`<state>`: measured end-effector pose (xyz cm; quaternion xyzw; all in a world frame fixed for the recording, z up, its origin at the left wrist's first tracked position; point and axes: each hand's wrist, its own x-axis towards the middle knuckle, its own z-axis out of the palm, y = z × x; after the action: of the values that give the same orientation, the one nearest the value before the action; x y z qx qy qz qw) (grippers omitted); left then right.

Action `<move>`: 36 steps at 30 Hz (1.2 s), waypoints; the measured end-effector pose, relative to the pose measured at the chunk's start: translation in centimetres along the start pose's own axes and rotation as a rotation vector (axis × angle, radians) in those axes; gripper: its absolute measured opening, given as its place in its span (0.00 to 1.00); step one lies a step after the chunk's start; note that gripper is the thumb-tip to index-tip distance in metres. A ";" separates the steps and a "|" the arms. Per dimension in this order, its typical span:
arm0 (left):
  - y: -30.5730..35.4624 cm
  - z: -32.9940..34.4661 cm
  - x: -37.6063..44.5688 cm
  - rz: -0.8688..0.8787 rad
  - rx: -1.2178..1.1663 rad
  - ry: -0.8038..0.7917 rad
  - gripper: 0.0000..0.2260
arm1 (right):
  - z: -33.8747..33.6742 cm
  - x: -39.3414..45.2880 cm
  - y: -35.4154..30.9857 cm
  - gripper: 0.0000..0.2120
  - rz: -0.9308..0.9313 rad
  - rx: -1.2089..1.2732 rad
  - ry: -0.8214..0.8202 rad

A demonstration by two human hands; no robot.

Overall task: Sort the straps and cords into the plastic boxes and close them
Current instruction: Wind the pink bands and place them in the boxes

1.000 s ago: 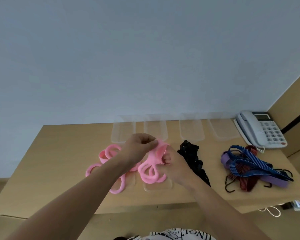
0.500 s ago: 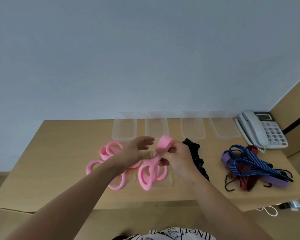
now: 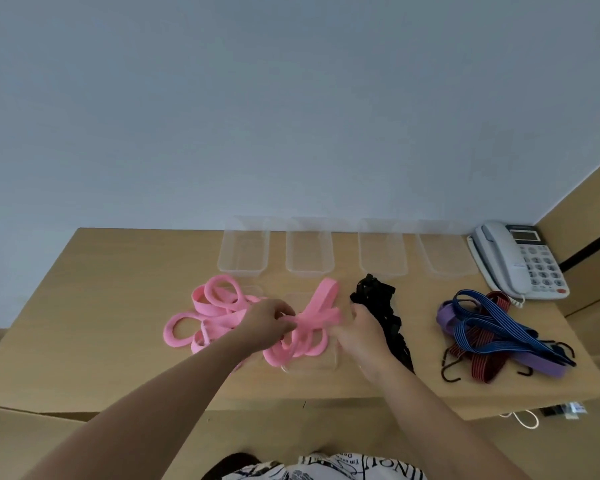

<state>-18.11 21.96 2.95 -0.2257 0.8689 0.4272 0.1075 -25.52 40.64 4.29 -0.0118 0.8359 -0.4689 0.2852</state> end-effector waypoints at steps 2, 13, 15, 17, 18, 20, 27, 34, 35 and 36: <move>-0.5 0.8 0.5 0.004 0.130 0.017 0.10 | -0.5 0.0 0.2 0.12 -0.084 -0.043 0.017; -0.5 3.3 0.3 -0.100 0.451 -0.023 0.11 | -1.3 1.3 1.4 0.18 -0.212 -0.203 -0.083; -0.4 3.6 -0.8 -0.123 0.397 0.050 0.13 | -0.9 1.4 1.5 0.18 -0.265 -0.260 -0.118; -0.5 3.9 -1.9 -0.115 0.315 0.173 0.15 | -0.3 1.7 1.5 0.18 -0.331 -0.316 -0.160; -0.5 4.0 -2.6 -0.113 0.275 0.236 0.16 | 0.1 1.8 1.5 0.19 -0.366 -0.341 -0.183; -0.8 4.1 -4.2 -0.128 0.196 0.350 0.18 | 1.2 1.7 1.4 0.20 -0.410 -0.367 -0.249; -5.6 3.8 -13.4 -0.291 0.030 0.516 0.17 | 6.9 -2.6 1.3 0.20 -0.605 -0.442 -0.447; -13.2 5.4 -26.4 -0.541 -0.076 0.648 0.18 | 13.1 -9.6 2.3 0.26 -0.711 -0.655 -0.631; -14.3 5.8 -28.5 -0.571 -0.083 0.662 0.18 | 14.2 -11.0 2.8 0.27 -0.715 -0.693 -0.646; -15.5 6.3 -30.7 -0.598 -0.093 0.677 0.18 | 15.4 -12.5 3.3 0.27 -0.725 -0.732 -0.664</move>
<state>16.23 27.87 -0.03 -0.5983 0.7316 0.3183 -0.0741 -6.73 34.15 1.40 -0.5379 0.7520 -0.1899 0.3303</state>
